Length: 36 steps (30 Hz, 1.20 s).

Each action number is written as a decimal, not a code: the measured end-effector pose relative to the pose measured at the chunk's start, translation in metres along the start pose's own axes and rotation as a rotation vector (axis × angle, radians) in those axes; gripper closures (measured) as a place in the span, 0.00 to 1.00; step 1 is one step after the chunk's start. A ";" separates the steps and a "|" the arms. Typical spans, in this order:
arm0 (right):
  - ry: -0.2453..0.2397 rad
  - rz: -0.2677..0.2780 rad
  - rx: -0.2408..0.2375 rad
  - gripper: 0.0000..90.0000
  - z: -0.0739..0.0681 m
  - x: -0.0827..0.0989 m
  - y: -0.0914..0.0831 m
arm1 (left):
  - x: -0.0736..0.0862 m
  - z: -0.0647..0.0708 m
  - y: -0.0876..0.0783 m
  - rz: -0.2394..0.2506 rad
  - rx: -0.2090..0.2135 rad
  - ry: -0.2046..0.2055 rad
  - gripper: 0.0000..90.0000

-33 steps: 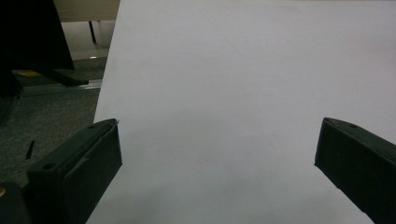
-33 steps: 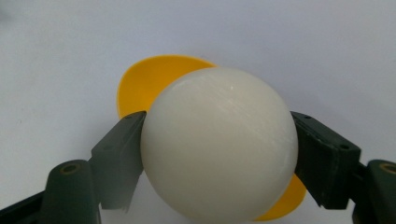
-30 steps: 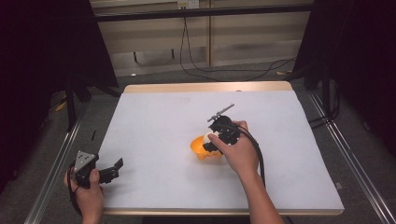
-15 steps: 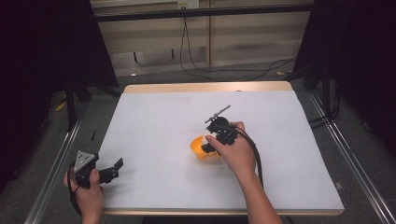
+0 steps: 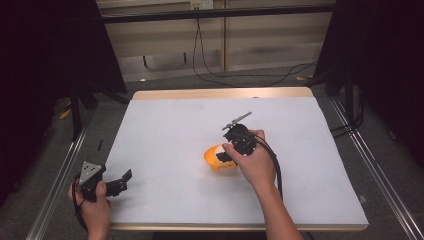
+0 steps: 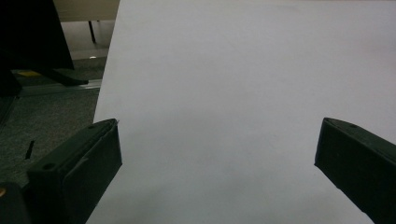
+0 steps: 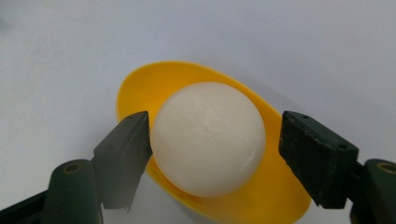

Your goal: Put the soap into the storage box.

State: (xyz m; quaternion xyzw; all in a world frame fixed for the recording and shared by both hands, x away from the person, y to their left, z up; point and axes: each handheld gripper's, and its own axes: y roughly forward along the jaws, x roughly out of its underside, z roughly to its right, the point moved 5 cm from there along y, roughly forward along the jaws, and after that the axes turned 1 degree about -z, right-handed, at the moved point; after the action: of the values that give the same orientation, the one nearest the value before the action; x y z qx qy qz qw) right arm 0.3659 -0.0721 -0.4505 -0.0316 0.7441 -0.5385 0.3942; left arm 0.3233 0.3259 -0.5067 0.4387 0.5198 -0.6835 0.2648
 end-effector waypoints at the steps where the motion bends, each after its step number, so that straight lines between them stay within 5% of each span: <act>1: 0.000 0.000 0.000 0.27 0.000 0.000 0.000 | 0.000 0.000 0.000 0.000 0.000 0.000 0.00; 11: 0.035 0.056 0.021 0.13 0.016 0.015 -0.012 | 0.000 0.001 0.000 -0.001 -0.001 0.006 0.00; 20: 0.092 0.159 0.042 0.00 0.044 0.046 -0.034 | 0.000 0.001 0.000 0.000 0.001 0.004 0.00; 36: 0.189 0.225 0.122 0.00 0.083 0.095 -0.051 | 0.000 0.001 0.000 0.002 -0.005 0.009 0.00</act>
State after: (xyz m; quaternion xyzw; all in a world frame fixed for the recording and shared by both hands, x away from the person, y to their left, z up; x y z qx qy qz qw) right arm 0.3323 -0.2026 -0.4698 0.1267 0.7426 -0.5356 0.3816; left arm 0.3230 0.3244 -0.5068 0.4414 0.5223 -0.6801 0.2643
